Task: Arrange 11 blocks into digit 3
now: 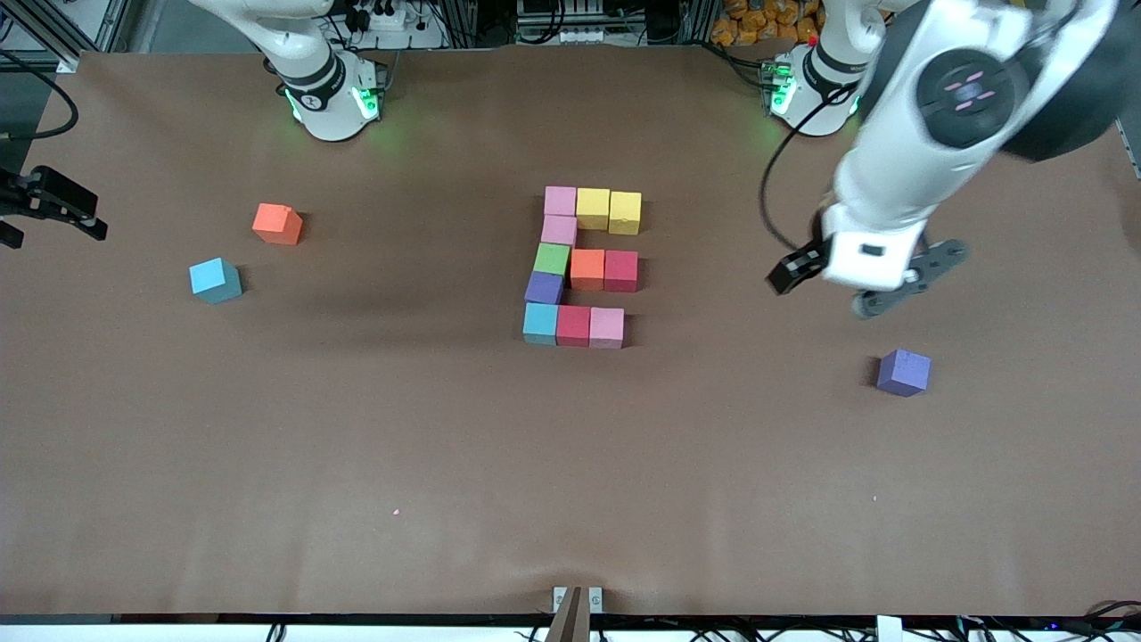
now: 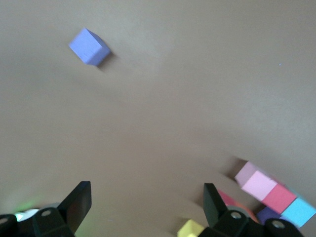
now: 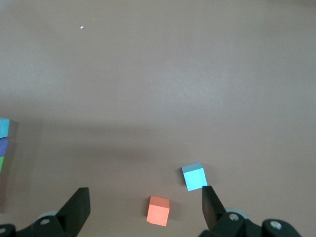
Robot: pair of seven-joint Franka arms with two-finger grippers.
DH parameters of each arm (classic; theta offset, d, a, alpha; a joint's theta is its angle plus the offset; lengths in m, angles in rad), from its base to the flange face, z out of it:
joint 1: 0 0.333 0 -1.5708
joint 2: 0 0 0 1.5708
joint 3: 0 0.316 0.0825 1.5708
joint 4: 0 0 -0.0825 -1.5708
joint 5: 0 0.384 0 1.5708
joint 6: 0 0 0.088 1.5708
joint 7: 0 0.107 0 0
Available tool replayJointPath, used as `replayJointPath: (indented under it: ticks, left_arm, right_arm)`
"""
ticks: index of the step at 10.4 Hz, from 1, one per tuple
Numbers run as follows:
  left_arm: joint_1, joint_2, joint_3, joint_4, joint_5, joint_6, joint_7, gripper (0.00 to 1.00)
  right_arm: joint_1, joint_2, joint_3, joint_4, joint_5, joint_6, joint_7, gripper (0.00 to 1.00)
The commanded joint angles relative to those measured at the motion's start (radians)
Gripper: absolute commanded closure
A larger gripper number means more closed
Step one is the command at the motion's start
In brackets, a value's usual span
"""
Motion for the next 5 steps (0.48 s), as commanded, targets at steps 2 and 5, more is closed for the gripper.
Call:
replayJointPath:
  ticks: [2,5]
  left_arm:
    - [0.082,-0.099,-0.004,-0.02,0.018,-0.084,0.238,0.0]
    - [0.114,-0.116,0.004,0.005,0.018,-0.15,0.323,0.0]
  right_arm:
    - [-0.001,-0.006,-0.006,0.006,0.019,-0.009,-0.003,0.0]
    - [-0.001,-0.008,-0.006,0.012,0.019,-0.008,-0.003,0.0]
